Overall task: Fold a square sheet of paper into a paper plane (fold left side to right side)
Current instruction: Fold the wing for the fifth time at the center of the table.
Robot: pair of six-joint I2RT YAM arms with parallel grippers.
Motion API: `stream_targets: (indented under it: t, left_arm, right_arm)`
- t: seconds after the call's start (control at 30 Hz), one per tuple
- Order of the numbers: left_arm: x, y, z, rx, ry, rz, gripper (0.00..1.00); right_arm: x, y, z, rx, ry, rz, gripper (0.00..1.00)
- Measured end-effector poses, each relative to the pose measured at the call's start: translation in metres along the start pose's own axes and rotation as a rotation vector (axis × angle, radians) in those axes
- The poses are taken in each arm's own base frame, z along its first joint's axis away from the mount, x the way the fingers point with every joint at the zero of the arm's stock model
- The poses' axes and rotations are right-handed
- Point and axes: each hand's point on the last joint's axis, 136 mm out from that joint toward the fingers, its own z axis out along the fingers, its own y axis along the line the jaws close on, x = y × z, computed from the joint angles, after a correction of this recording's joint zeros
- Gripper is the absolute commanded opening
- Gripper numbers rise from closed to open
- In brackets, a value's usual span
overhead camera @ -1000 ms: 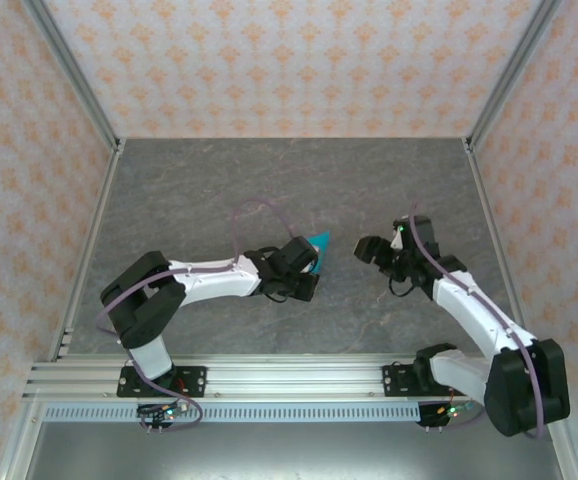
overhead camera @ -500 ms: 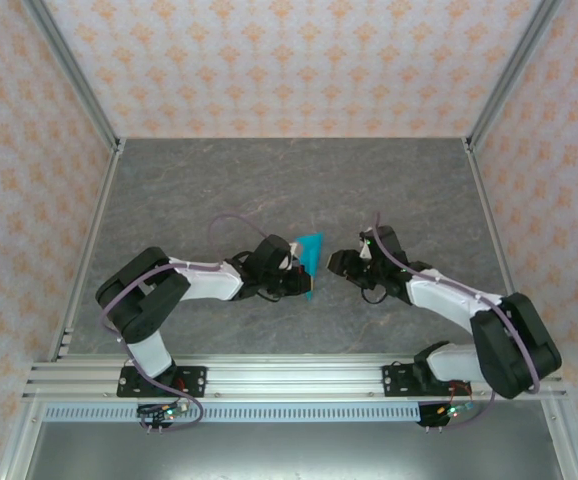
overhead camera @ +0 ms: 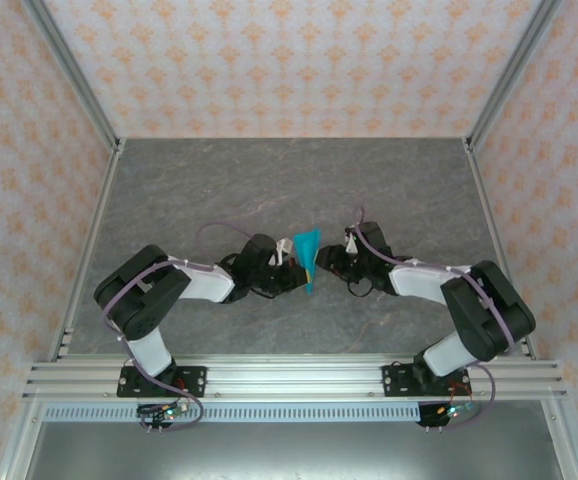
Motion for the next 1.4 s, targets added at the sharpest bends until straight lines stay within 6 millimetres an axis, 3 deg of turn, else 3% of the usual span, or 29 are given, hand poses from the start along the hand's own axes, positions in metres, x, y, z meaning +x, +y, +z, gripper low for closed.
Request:
stream_targets:
  t: [0.33, 1.17, 1.4]
  left_arm:
    - [0.003, 0.017, 0.004, -0.023, 0.023, -0.063, 0.0]
    - [0.001, 0.016, 0.004, -0.008, 0.014, -0.07, 0.0]
    - [0.001, 0.016, 0.004, -0.008, 0.014, -0.069, 0.11]
  right_arm:
    - [-0.008, 0.006, 0.017, -0.029, 0.015, 0.011, 0.44]
    - [-0.007, 0.004, 0.039, 0.023, 0.07, 0.065, 0.41]
    - [-0.006, 0.001, 0.042, 0.074, 0.106, 0.092, 0.41]
